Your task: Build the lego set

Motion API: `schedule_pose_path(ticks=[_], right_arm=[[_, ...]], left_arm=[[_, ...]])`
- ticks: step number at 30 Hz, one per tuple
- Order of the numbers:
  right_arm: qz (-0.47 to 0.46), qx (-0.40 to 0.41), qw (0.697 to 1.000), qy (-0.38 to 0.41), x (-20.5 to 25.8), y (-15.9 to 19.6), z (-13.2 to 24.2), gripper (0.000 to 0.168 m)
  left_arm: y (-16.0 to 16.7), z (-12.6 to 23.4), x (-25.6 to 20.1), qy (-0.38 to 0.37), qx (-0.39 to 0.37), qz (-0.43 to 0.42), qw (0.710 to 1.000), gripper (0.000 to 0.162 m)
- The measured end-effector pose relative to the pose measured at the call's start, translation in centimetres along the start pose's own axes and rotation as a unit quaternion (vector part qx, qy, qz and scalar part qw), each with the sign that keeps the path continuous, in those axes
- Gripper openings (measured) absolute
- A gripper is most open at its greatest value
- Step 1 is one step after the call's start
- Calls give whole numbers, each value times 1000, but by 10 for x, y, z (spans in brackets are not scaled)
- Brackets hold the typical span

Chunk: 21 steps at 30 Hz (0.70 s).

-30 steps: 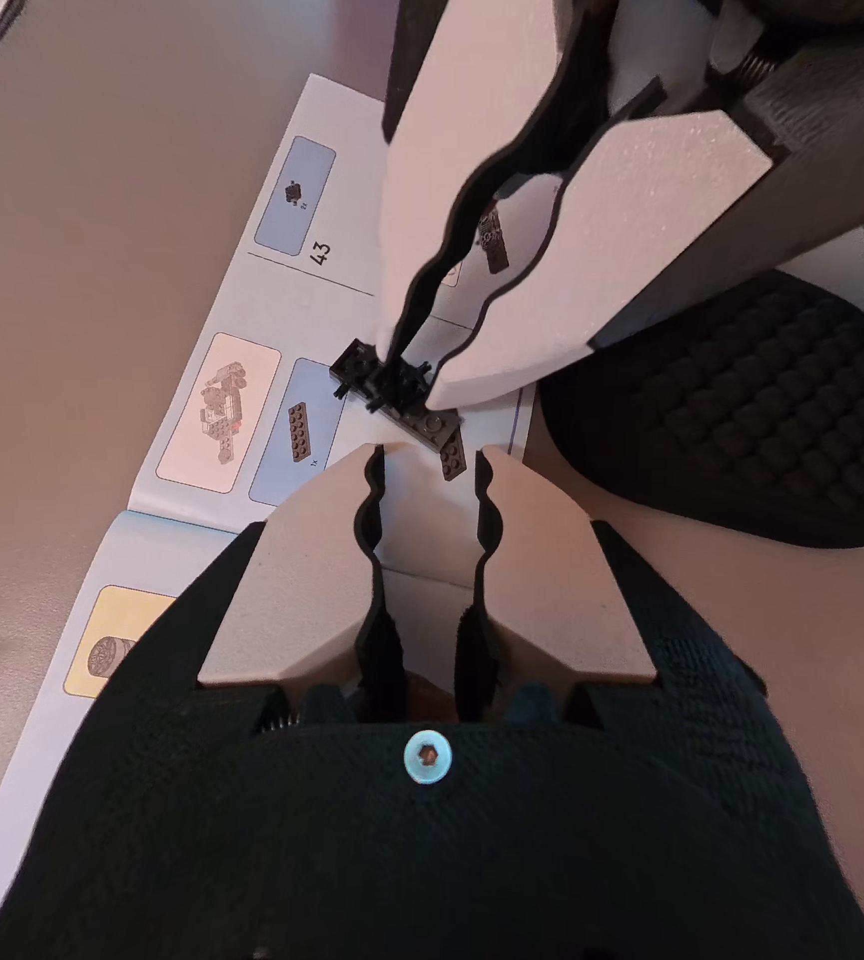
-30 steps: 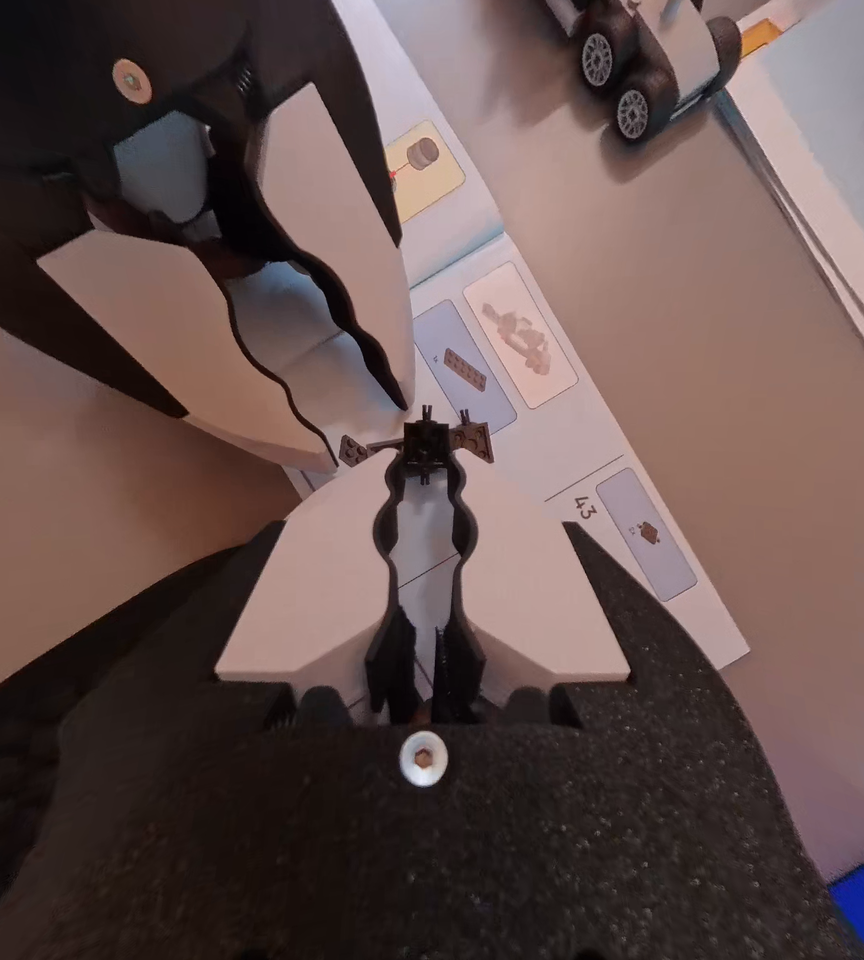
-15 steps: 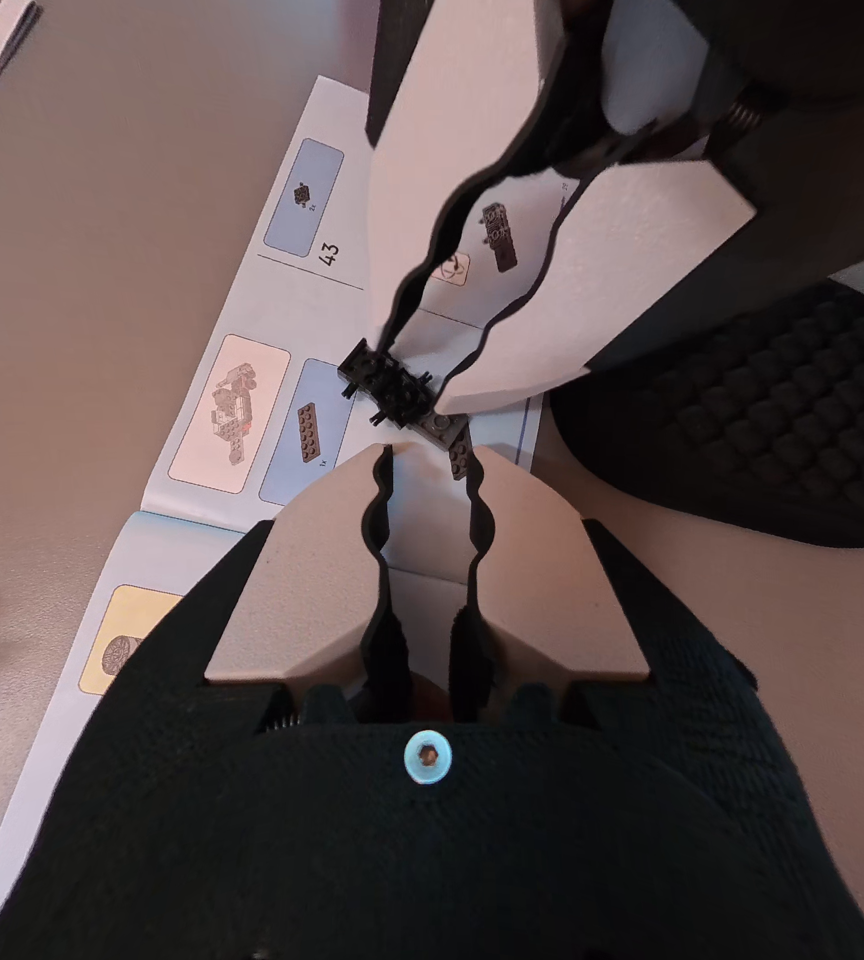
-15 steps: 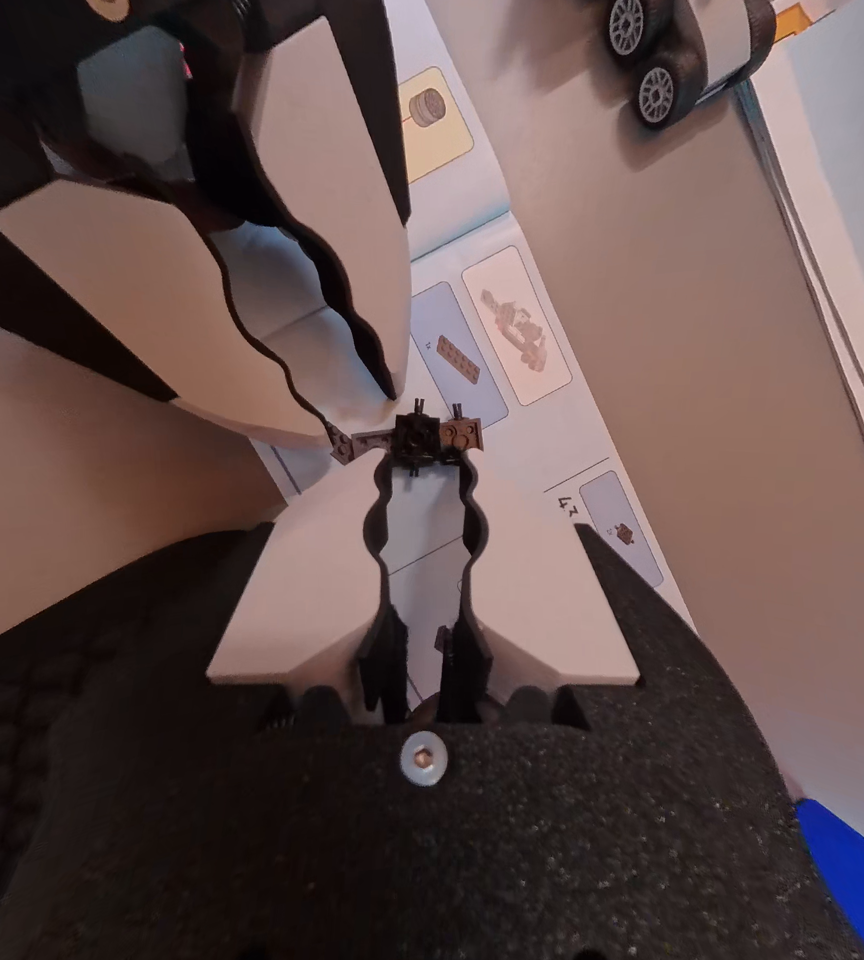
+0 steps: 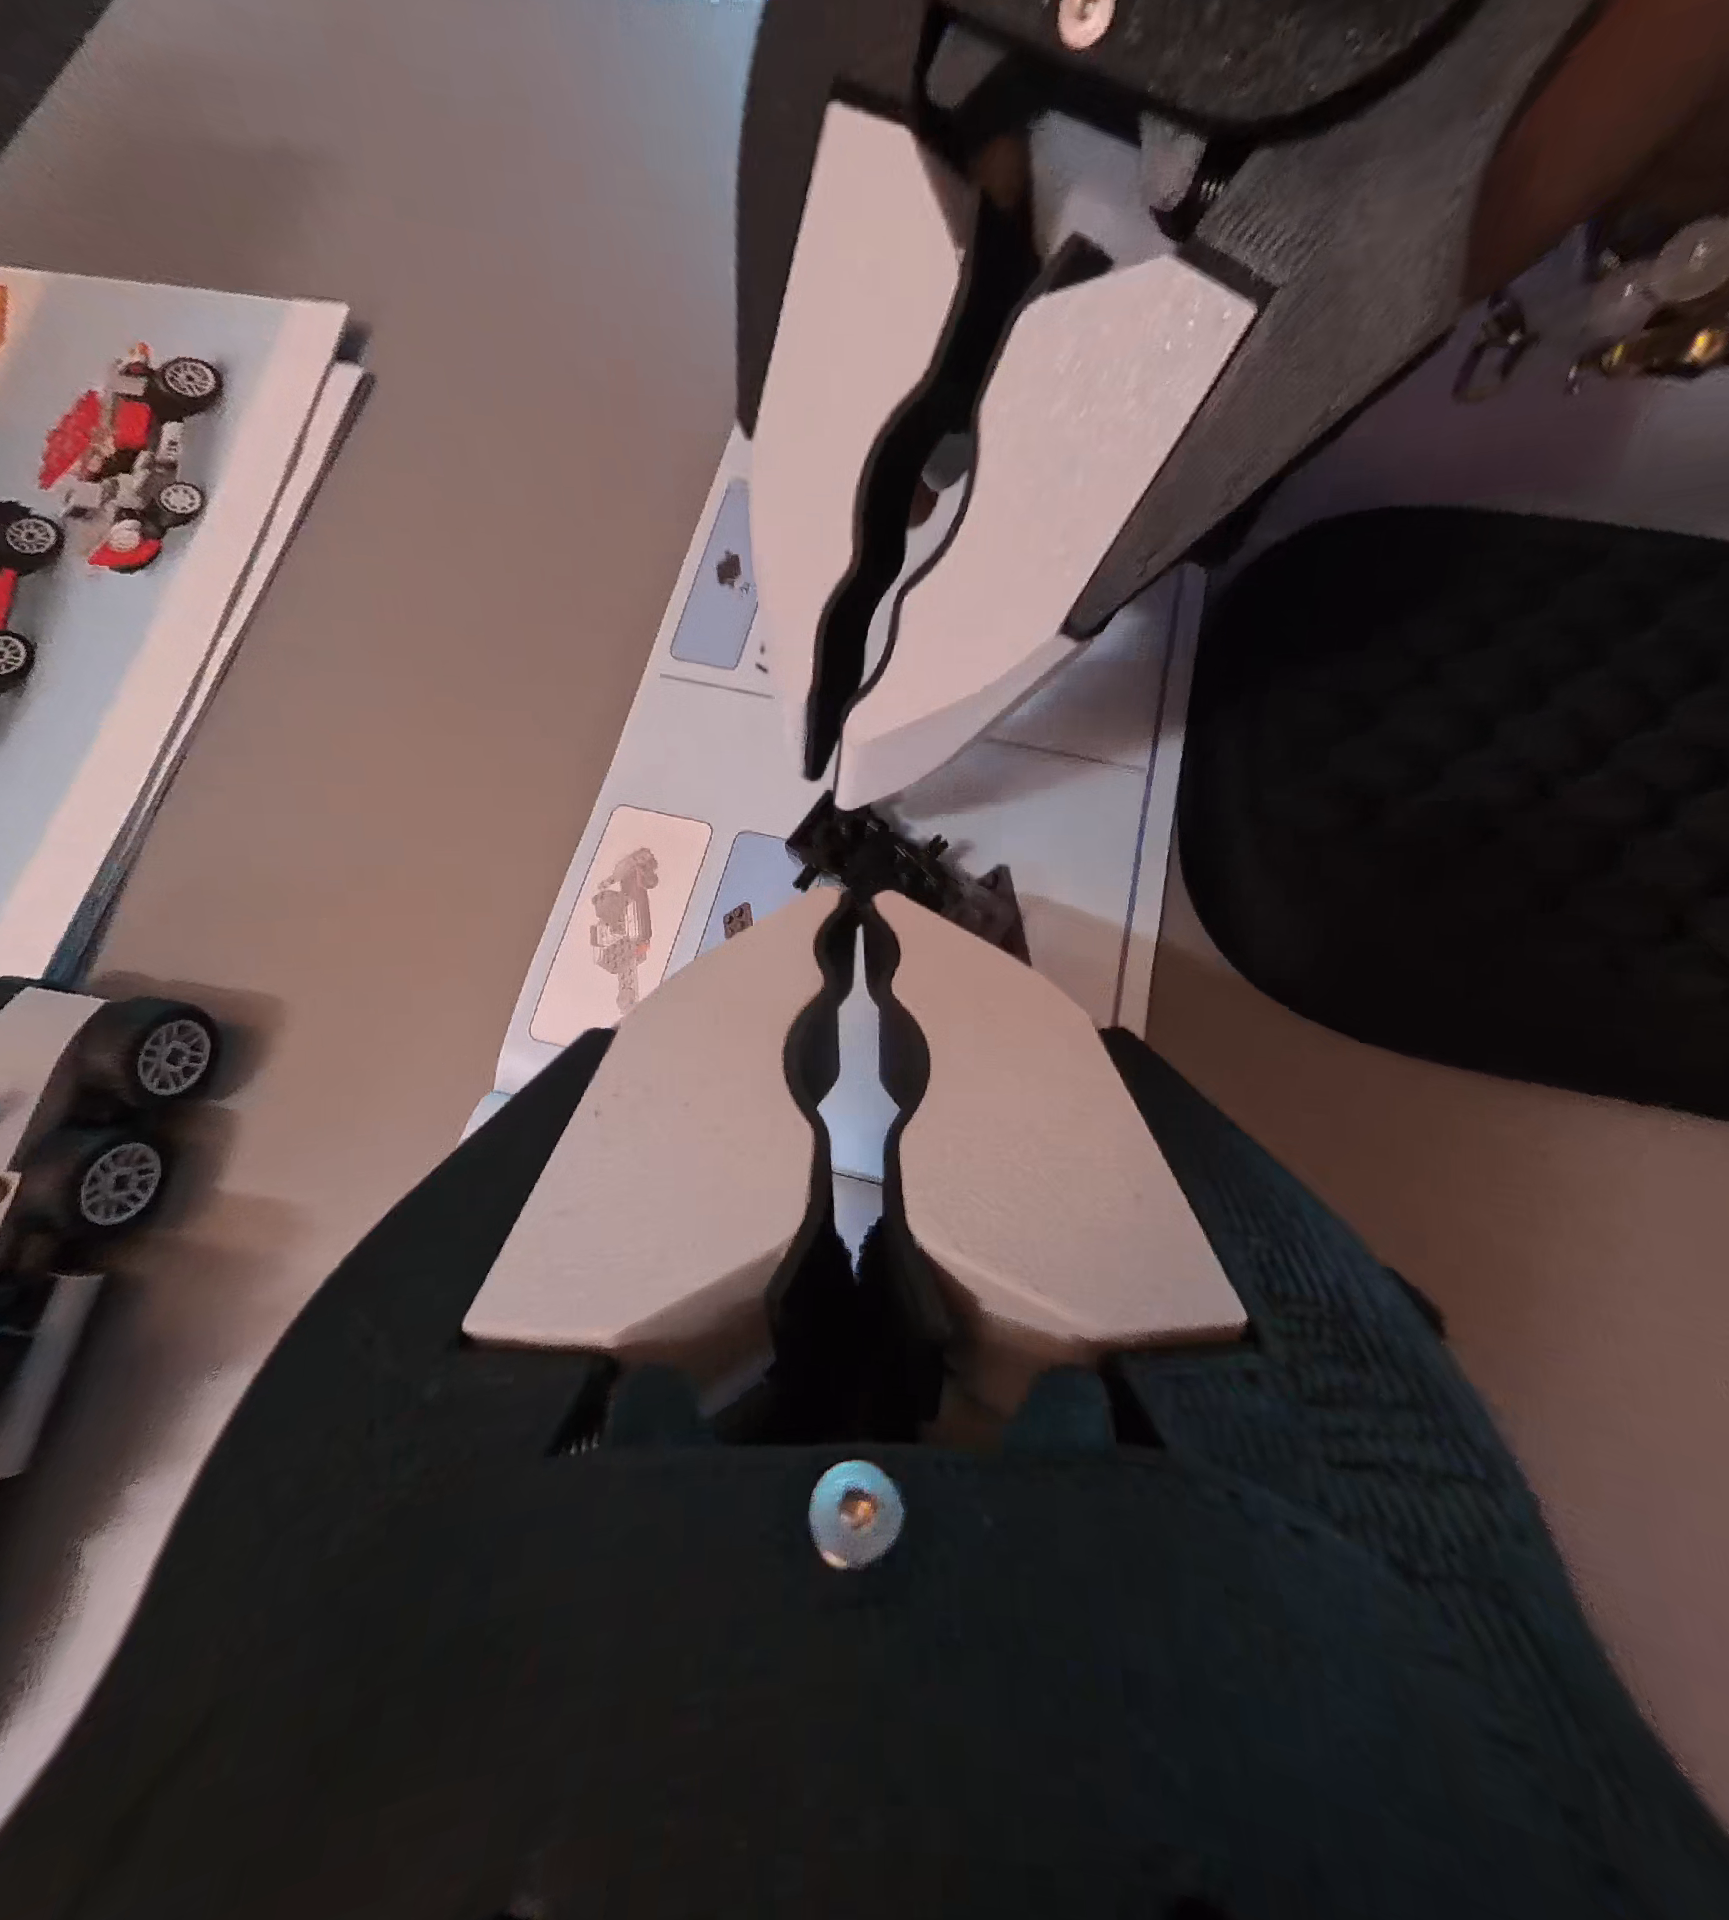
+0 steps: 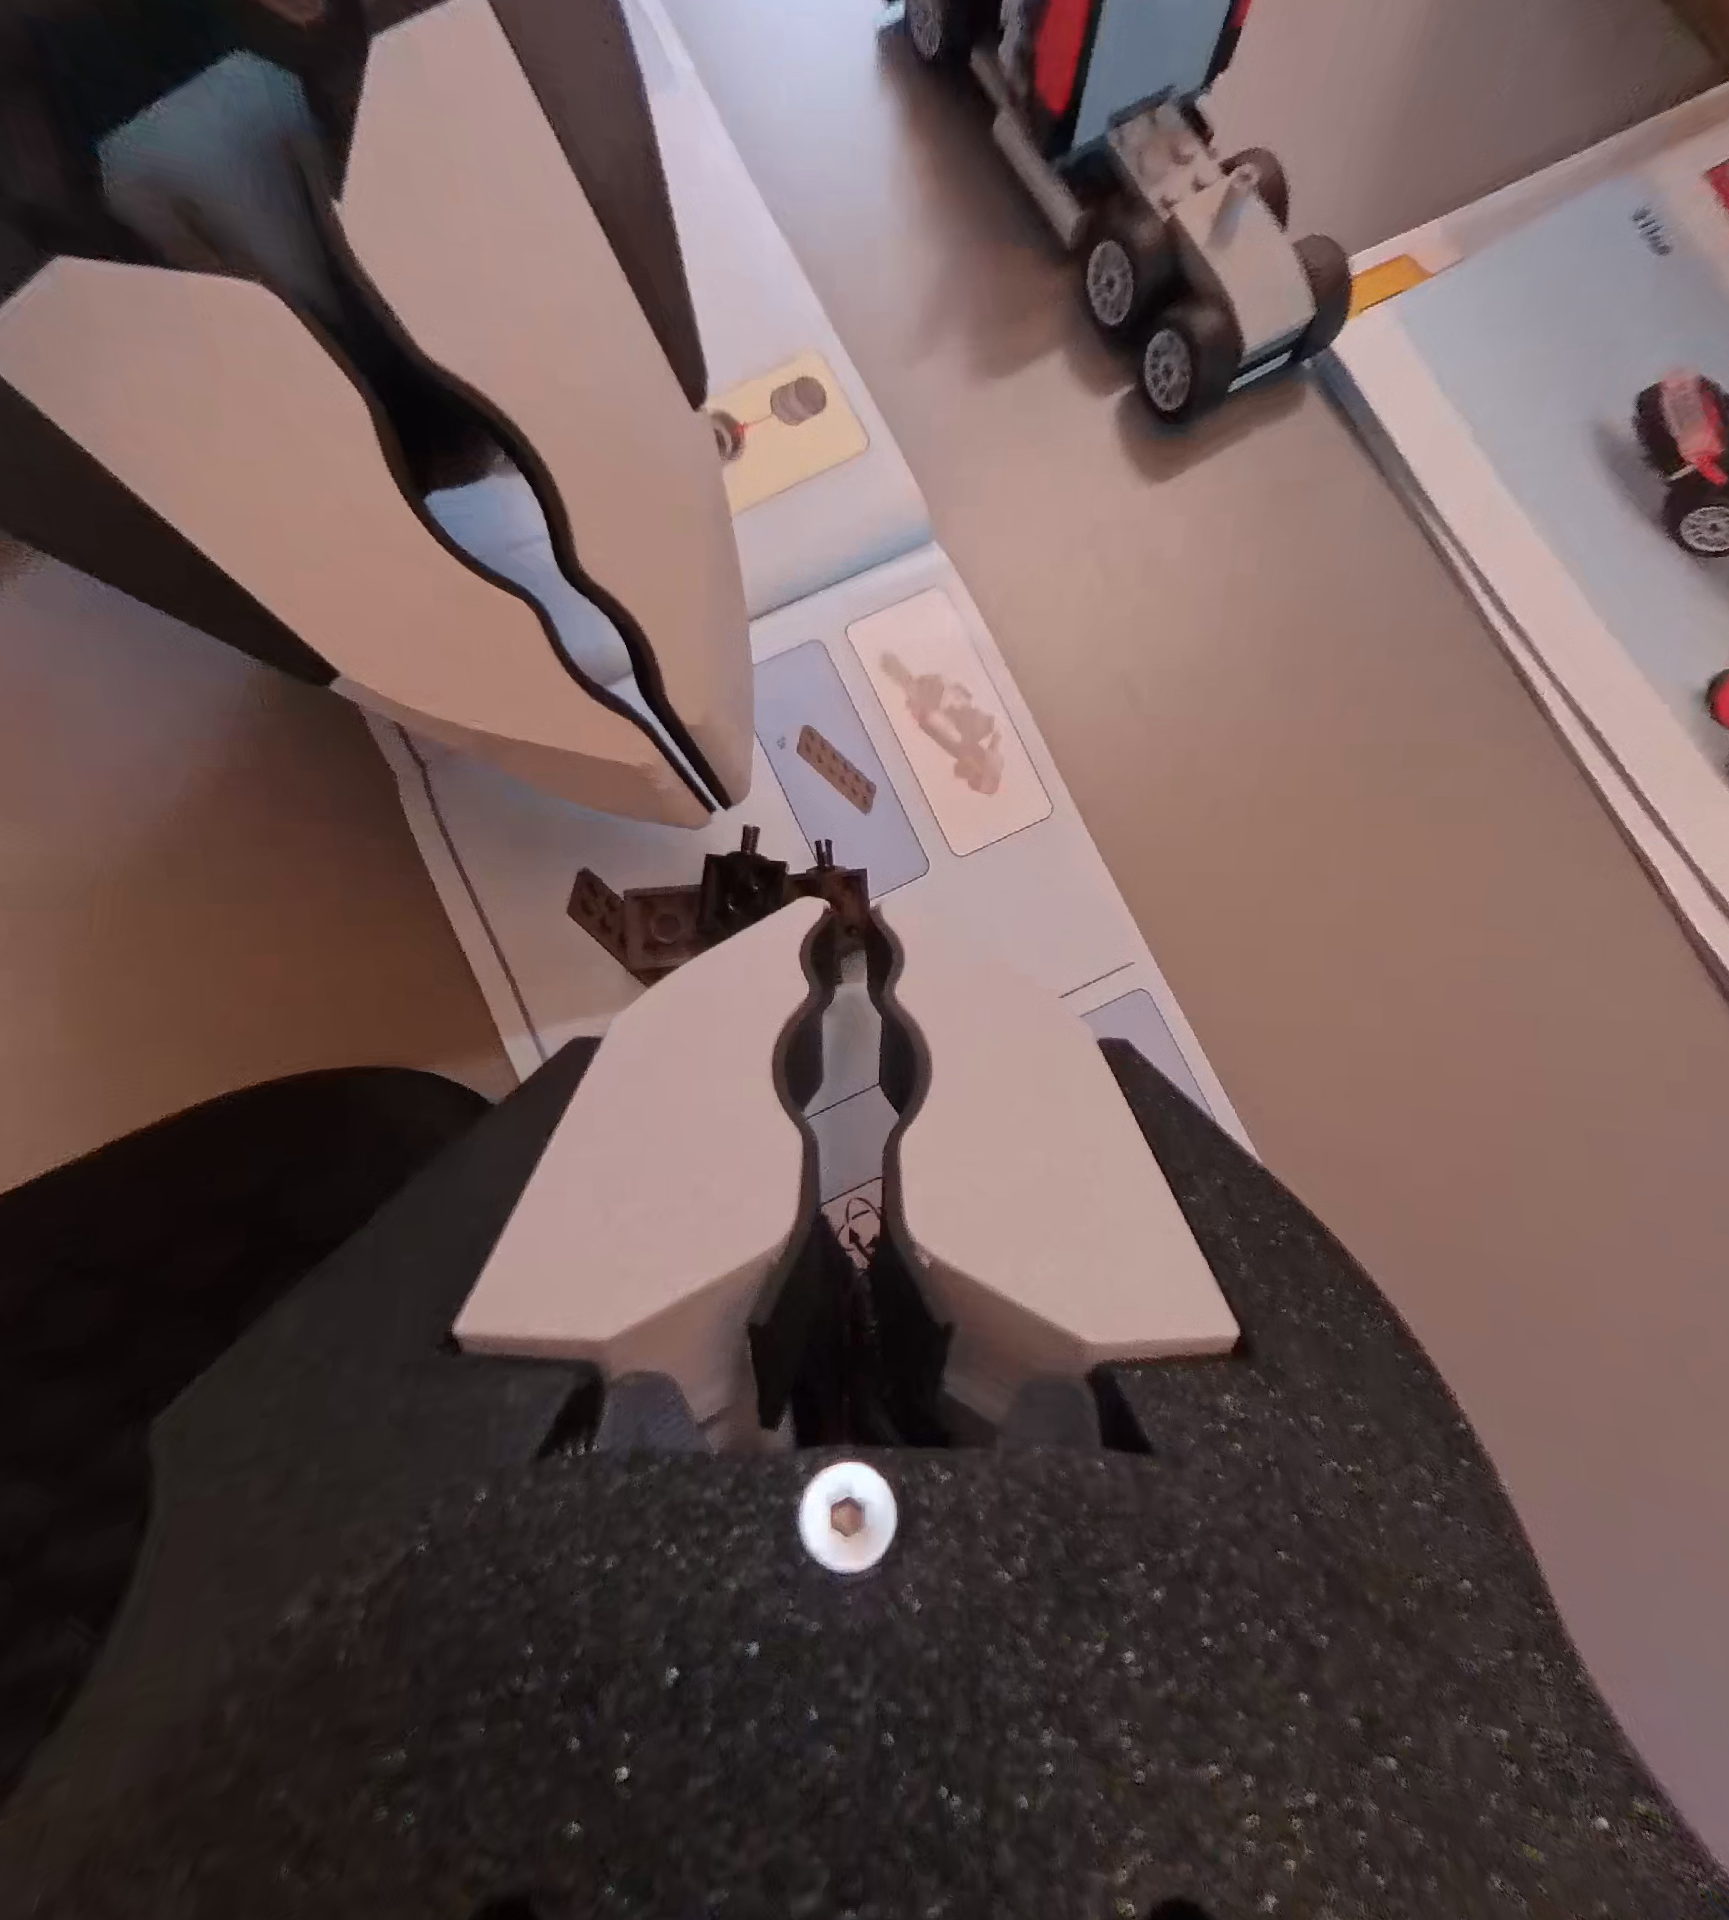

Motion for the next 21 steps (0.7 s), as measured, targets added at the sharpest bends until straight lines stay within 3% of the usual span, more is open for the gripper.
schedule_pose_path(ticks=[10, 21], right_arm=[[13, -7, 1000, -12, -2, 6, -8, 5], [-7, -23, 1000, -20, -2, 9, -8, 4]], left_arm=[[-4, -18, -7, -14, 46, -19, 999, 1], [-7, -25, -13, -20, 51, 29, 998, 0]])
Point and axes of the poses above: each gripper's, where its closed fingertips meet, z back along the fingers, y out of its underside, x = y × z across the jaws, the point moved 9 cm from there along z, back along the fingers, and after that the axes turned 7 degrees about y, right-handed, at the moved point
